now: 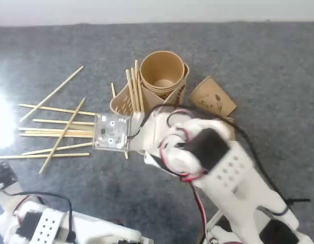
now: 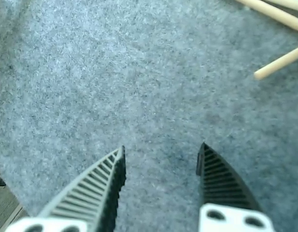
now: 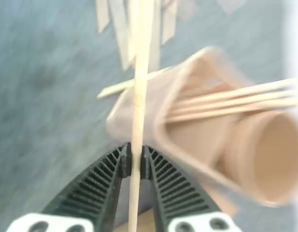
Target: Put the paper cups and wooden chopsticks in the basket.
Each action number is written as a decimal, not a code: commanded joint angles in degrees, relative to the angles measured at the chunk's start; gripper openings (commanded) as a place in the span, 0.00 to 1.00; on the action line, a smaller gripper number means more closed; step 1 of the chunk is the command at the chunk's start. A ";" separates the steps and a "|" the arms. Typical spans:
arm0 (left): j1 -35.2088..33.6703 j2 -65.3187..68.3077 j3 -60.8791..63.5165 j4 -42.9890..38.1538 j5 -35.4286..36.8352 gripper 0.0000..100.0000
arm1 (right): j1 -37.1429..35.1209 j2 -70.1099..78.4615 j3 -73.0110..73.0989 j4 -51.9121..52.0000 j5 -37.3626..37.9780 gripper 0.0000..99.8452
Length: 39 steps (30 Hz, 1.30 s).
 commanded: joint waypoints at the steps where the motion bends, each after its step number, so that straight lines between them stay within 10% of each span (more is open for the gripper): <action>1: 0.00 -0.70 -0.31 -0.09 -0.53 0.23 | 1.54 -0.66 -15.21 -4.18 -3.87 0.01; 22: 1.76 -0.79 0.31 -0.09 -0.53 0.23 | 6.73 9.89 -8.79 -36.44 -35.52 0.01; 33: 1.76 -0.79 0.31 -0.09 -0.53 0.23 | 9.19 9.89 5.54 -41.45 -40.18 0.01; 39: 1.85 -0.79 0.31 -0.09 -0.53 0.23 | 10.51 9.10 5.45 -33.36 -38.42 0.24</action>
